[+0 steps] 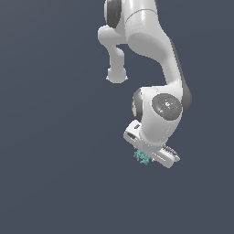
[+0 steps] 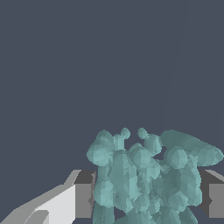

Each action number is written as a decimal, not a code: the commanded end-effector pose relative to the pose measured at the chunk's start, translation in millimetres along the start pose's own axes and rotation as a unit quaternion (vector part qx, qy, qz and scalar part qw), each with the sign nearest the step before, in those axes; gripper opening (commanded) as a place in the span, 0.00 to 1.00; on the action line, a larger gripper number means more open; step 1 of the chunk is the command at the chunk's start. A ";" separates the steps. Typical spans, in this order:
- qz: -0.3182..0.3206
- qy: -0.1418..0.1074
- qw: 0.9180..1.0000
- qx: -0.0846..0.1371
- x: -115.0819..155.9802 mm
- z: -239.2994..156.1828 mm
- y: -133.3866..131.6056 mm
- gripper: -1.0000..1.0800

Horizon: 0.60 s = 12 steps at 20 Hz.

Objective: Pick up the object and move it to a goal position.

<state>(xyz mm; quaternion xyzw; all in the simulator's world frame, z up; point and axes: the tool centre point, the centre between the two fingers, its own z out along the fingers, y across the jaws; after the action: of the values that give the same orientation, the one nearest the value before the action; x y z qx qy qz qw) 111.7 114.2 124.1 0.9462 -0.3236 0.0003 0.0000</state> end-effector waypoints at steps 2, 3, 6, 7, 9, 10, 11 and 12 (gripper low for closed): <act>0.000 0.000 1.000 0.000 3.2 -10.9 -15.3 0.00; 0.000 0.000 1.000 0.000 4.0 -13.4 -18.9 0.00; 0.000 0.000 1.000 0.000 6.1 -19.6 -28.0 0.00; 0.000 0.000 1.000 0.000 6.7 -21.3 -30.4 0.00; 0.000 0.000 1.000 0.000 7.7 -24.1 -34.6 0.00; 0.000 0.000 1.000 0.000 8.2 -25.3 -36.4 0.00; 0.000 0.000 1.000 0.000 8.8 -26.2 -37.8 0.00; 0.000 0.000 1.000 0.000 9.1 -27.1 -39.1 0.00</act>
<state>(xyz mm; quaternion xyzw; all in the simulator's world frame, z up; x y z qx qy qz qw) 140.7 138.2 149.4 0.9462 -0.3237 0.0001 0.0000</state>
